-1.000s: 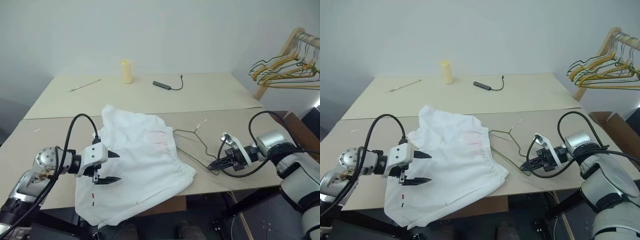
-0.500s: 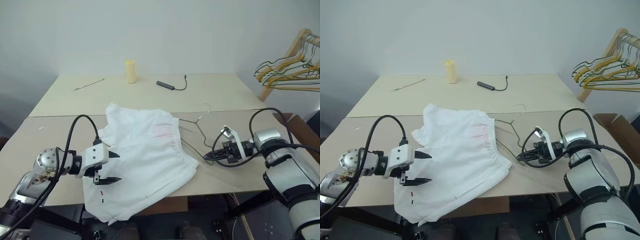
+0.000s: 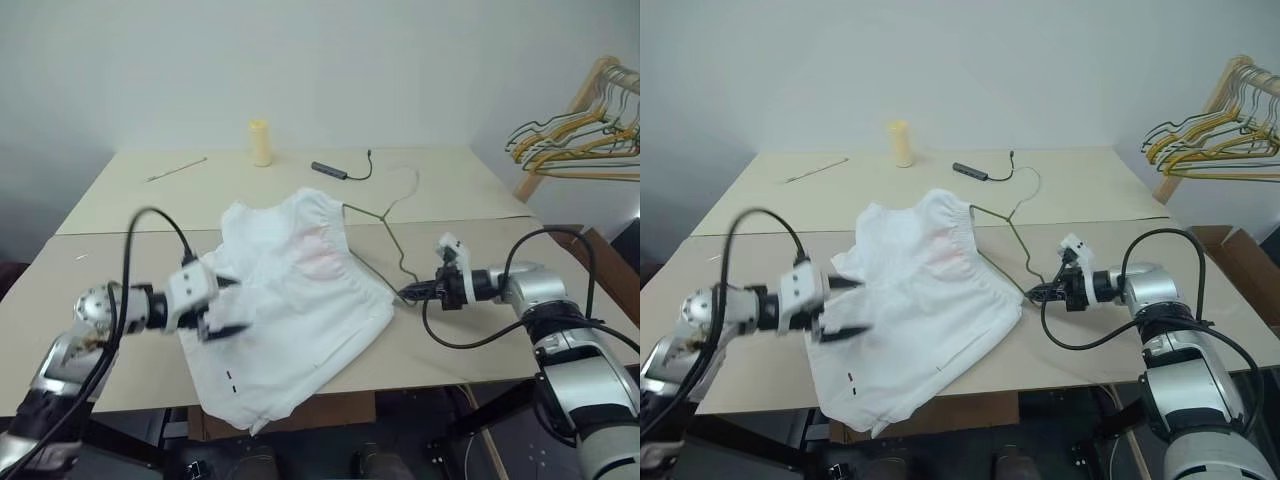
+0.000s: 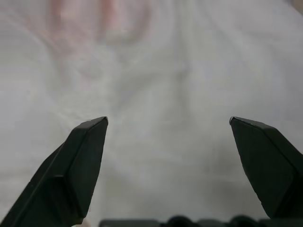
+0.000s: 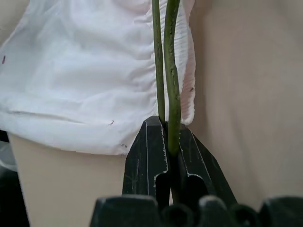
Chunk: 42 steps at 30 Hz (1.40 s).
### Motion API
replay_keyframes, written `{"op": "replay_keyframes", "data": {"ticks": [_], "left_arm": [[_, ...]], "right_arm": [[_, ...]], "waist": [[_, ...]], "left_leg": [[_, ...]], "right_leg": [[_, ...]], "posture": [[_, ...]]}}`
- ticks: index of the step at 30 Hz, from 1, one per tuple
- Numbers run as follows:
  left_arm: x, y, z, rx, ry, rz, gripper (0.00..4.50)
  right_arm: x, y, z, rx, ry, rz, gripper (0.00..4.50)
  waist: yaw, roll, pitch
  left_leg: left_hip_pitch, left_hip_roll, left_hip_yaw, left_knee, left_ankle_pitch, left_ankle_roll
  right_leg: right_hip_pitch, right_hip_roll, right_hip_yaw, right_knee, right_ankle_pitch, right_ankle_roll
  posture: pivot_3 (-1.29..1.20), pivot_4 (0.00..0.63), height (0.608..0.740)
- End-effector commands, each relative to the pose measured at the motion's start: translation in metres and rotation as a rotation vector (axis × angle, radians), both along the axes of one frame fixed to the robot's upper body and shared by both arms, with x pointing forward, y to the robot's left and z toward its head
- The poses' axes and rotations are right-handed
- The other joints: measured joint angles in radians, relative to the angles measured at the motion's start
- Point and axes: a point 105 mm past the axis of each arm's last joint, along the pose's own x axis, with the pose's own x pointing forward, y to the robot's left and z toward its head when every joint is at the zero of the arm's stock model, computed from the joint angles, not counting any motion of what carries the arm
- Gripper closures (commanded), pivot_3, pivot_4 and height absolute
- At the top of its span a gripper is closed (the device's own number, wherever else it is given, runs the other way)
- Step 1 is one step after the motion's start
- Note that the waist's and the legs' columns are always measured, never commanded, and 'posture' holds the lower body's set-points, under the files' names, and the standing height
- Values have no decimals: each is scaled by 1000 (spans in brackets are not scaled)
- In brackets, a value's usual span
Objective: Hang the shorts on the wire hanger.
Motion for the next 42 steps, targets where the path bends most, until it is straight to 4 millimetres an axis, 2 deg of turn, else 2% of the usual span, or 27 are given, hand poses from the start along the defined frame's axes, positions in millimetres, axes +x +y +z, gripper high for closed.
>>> {"op": "replay_keyframes", "data": {"ticks": [1,5,9,13,16,20,26,30,33,36,42], "left_arm": [[19,4,66,-124,-186,59,26],[24,3,98,-151,-234,34,26],[20,4,103,-80,-225,-56,26],[26,4,110,-102,-194,-75,26],[23,4,108,-86,-150,-144,26],[27,5,105,-37,-120,-179,26],[31,4,104,21,-56,-243,26],[34,5,93,85,-3,-268,26],[39,4,84,93,33,-266,594],[37,3,77,91,88,-305,594],[47,0,66,104,83,-285,594]], "right_arm": [[7,11,27,-62,-219,57,4500],[7,19,29,-172,-383,108,4500],[2,29,37,-226,-485,178,4500],[-3,39,39,-318,-545,241,4500],[-3,51,46,-330,-565,233,4500],[-12,67,56,-317,-584,283,4500],[-12,72,52,-373,-548,293,4500],[-11,75,52,-386,-545,293,4500],[-11,77,54,-390,-560,303,4500],[-12,79,53,-406,-565,314,4500],[-17,82,53,-421,-579,345,4500]], "waist": [[-4,0,0],[-20,0,0],[-38,1,0],[-37,1,0],[-39,1,0],[-41,1,0],[-49,1,0],[-58,1,0],[-60,1,0],[-61,1,0],[-61,1,0]], "left_leg": [[0,0,-1,1,0,0],[0,0,-1,1,-1,0],[-1,-1,0,1,-1,0],[0,0,-1,1,-1,0],[0,0,0,1,-1,0],[-1,0,0,1,-1,0],[-2,0,0,3,-1,0],[-1,0,-1,3,-1,0],[-1,0,-1,3,-1,0],[-2,0,0,3,-1,0],[-2,0,-1,3,-1,0]], "right_leg": [[0,0,-1,0,0,0],[1,0,0,-1,0,1],[0,0,0,-1,0,1],[0,1,0,-1,-1,1],[0,1,0,-1,-1,2],[0,1,1,-1,0,1],[0,1,0,-1,-1,1],[0,1,0,0,-1,1],[0,1,0,0,-1,1],[-1,1,0,0,-1,1],[-1,1,0,0,-1,1]], "posture": [[-3,0,740],[-10,0,740],[-13,0,740],[-21,0,740],[-31,0,740],[-41,0,740],[-52,0,740],[-57,0,740],[-61,0,740],[-65,0,740],[-68,0,740]]}}
